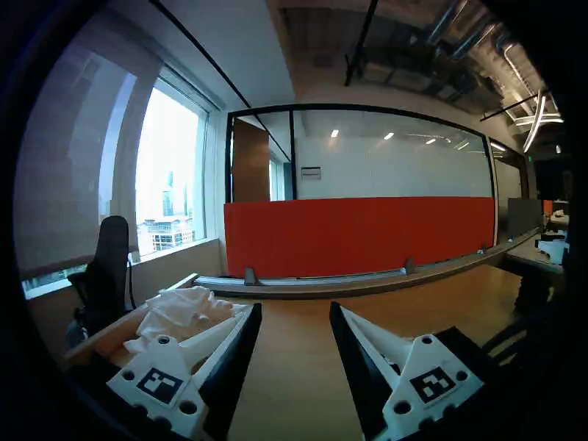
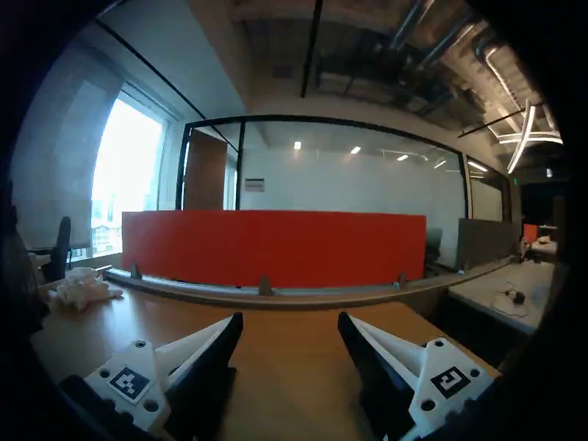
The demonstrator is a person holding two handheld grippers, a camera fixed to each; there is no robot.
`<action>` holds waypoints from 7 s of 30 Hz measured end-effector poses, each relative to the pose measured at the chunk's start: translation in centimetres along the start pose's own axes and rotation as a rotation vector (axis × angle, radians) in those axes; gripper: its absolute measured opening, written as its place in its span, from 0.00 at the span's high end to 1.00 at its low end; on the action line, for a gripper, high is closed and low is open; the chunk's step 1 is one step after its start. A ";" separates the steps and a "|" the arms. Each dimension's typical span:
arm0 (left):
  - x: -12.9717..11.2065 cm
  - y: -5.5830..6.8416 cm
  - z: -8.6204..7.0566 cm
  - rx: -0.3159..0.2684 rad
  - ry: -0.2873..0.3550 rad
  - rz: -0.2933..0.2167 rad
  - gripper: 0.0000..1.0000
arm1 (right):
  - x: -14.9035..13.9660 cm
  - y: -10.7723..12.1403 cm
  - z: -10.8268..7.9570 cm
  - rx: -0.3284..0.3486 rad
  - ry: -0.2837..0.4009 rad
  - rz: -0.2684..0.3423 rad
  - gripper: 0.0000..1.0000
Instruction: Fold towel
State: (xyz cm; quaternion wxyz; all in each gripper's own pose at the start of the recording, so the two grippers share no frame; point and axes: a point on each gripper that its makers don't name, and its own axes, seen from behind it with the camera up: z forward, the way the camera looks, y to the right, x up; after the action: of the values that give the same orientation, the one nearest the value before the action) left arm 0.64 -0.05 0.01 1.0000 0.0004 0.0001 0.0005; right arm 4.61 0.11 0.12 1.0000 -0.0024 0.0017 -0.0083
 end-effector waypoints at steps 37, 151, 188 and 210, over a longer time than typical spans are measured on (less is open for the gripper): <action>5.4 4.1 -0.9 -0.241 -0.142 0.109 0.33 | 7.1 -5.3 -0.8 0.251 -0.142 -0.150 0.00; -27.7 14.3 -11.0 -0.660 -0.827 0.275 0.33 | -27.2 -12.0 -11.8 0.671 -0.835 -0.312 0.00; -27.6 13.9 -10.7 -0.593 -0.891 0.267 0.82 | -27.4 -12.2 -12.5 0.699 -0.860 -0.304 0.81; -25.2 14.8 -11.2 -0.583 -0.902 0.158 0.86 | -24.0 -11.9 -11.1 0.665 -0.818 -0.288 0.84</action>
State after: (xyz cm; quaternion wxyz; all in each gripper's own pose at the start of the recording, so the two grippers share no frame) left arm -24.56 14.76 -11.18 0.8564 -0.2770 -0.4292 0.0755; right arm -19.64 -11.49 -10.89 0.8545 0.3109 -0.3905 -0.1438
